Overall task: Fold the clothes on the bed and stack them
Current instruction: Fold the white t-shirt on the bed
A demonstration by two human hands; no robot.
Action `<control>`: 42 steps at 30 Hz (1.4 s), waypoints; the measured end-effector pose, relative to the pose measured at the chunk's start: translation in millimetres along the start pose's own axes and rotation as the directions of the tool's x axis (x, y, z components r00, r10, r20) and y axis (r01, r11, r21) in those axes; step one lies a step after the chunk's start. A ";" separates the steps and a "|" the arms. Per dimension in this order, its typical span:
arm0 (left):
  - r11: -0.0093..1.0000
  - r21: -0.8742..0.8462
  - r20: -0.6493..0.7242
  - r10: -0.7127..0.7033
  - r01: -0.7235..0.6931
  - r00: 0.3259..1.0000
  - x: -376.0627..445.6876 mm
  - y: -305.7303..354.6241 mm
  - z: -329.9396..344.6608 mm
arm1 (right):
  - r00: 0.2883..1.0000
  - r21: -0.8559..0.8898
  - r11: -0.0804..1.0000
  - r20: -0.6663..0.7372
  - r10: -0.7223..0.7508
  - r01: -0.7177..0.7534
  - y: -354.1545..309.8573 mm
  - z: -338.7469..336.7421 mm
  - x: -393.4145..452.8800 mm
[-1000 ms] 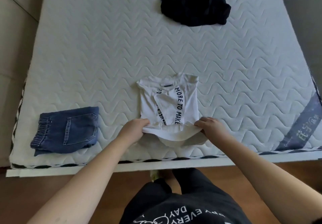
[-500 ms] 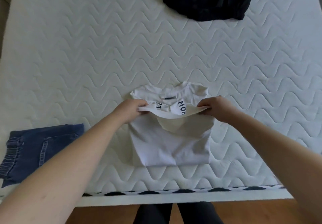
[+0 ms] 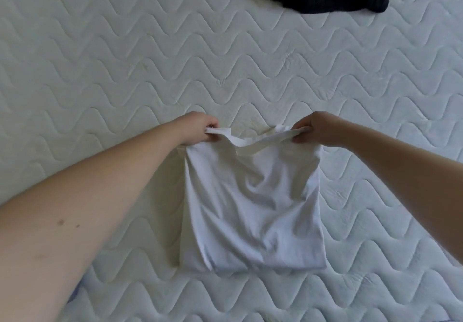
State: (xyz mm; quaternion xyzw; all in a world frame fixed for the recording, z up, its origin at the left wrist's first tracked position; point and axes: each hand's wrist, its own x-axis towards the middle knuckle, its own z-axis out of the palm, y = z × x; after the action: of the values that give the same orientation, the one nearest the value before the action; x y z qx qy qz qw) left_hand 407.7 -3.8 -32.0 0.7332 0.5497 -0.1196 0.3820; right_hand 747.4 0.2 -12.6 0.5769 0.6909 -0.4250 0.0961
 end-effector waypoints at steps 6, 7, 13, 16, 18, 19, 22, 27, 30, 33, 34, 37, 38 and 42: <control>0.992 0.122 -0.160 -0.023 0.043 0.987 21.5 -9.5 4.1 | 0.978 -0.031 0.997 -0.200 0.061 -0.069 8.2 8.0 24.6; 0.984 0.164 -0.158 -0.042 0.068 0.987 22.4 -11.4 5.0 | 0.964 -0.037 0.995 -0.253 0.079 -0.092 8.6 11.4 27.5; 0.972 0.073 0.013 -0.225 0.223 0.974 30.3 -17.1 7.3 | 0.991 -0.141 0.984 -0.088 0.096 -0.108 9.8 31.0 34.3; 0.961 0.158 0.106 -0.244 0.226 0.964 30.2 -14.4 4.7 | 0.994 -0.257 0.961 -0.067 0.089 -0.104 10.2 28.8 37.2; 0.953 0.197 0.146 -0.259 0.229 0.955 28.3 -11.6 5.3 | 0.991 -0.301 0.944 -0.044 0.130 -0.137 7.1 27.0 40.8; 0.947 0.215 0.162 -0.276 0.239 0.947 27.2 -9.5 6.4 | 0.988 -0.327 0.933 -0.027 0.152 -0.153 5.5 27.2 41.9; 0.940 0.217 0.179 -0.304 0.264 0.936 23.3 -3.4 11.0 | 0.984 -0.384 0.908 -0.004 0.179 -0.167 3.6 30.6 40.7; 0.971 0.075 0.089 -0.232 0.225 0.969 10.3 -1.5 18.0 | 0.994 -0.238 0.965 -0.042 0.100 -0.107 6.1 30.8 26.4; 0.983 0.009 0.043 -0.185 0.185 0.982 -6.5 1.8 14.4 | 0.997 -0.136 0.988 -0.042 0.068 -0.073 5.0 24.3 7.7; 0.987 -0.063 -0.028 -0.147 0.145 0.989 -28.8 10.7 -2.5 | 0.997 -0.115 0.993 -0.068 0.025 -0.033 -5.1 10.6 -14.4; 0.988 -0.080 -0.052 -0.135 0.130 0.990 -37.0 16.6 -12.0 | 0.997 -0.103 0.994 -0.078 0.013 -0.021 -10.0 3.9 -22.3; 0.990 -0.111 -0.164 -0.107 0.089 0.981 -61.9 36.1 -47.5 | 0.990 -0.057 0.998 -0.140 -0.005 -0.003 -27.1 -24.5 -47.6; 0.990 -0.111 -0.216 -0.106 0.084 0.971 -70.6 42.3 -61.0 | 0.984 -0.049 0.999 -0.177 -0.012 0.003 -33.9 -35.7 -56.3; 0.993 -0.089 -0.399 -0.110 0.081 0.910 -103.2 69.7 -112.7 | 0.940 -0.025 0.999 -0.338 -0.043 0.037 -66.2 -76.2 -91.5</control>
State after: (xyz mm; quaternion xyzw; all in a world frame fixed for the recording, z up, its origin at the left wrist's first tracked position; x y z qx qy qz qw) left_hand 404.7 -6.9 135.9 0.7004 0.6558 0.0348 0.2797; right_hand 745.3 -10.3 123.2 0.6264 0.7124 -0.3151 -0.0276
